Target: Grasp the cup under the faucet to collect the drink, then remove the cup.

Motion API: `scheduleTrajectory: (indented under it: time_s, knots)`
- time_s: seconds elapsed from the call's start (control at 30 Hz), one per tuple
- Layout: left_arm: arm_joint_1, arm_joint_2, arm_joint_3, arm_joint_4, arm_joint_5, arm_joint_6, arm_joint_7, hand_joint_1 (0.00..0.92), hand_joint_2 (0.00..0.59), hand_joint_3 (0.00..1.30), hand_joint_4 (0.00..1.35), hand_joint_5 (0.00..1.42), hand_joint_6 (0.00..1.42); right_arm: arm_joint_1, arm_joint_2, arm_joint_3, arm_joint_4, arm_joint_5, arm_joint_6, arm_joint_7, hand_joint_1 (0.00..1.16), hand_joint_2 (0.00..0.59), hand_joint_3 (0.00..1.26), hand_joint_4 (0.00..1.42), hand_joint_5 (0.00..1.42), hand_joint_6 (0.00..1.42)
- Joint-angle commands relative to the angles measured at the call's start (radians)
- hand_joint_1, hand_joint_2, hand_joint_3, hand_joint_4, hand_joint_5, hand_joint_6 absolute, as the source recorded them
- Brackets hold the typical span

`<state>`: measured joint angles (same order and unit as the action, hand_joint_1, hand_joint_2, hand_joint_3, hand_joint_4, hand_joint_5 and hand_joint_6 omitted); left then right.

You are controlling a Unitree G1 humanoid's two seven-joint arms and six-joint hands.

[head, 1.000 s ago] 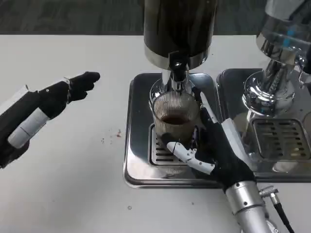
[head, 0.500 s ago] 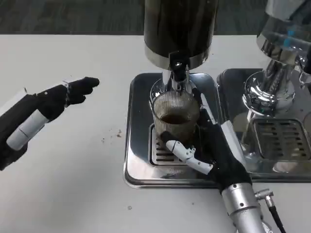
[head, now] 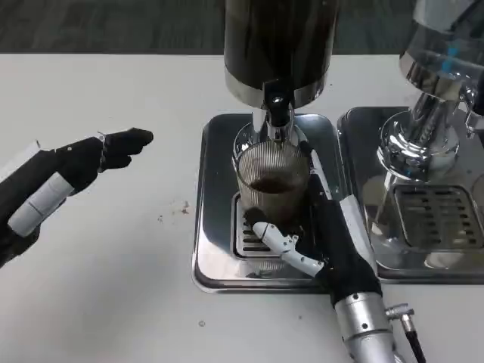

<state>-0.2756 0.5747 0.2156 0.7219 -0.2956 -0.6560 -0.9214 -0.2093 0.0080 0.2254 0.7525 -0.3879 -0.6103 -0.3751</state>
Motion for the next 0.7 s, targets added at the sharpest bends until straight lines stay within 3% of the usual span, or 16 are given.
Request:
scheduleTrajectory:
  time_s: [0.03,0.5,0.7]
  knots:
    - [-0.004,0.020,-0.007,0.007,0.019,0.010,-0.005,0.000,0.081,0.28,0.17,0.13,0.13,-0.018,0.012,0.016,0.017,-0.032,0.019,-0.036,0.61,0.207,0.00,0.00,0.00,0.11]
    - [-0.003,0.026,-0.007,0.008,0.034,0.015,-0.004,0.000,0.097,0.30,0.20,0.14,0.14,-0.022,0.023,0.062,-0.011,-0.104,0.146,-0.099,0.63,0.199,0.00,0.03,0.18,0.32]
    - [-0.006,0.028,-0.009,0.008,0.044,0.020,-0.007,0.000,0.108,0.31,0.21,0.16,0.14,-0.011,0.021,0.076,-0.019,-0.112,0.151,-0.121,0.64,0.204,0.13,0.16,0.28,0.46]
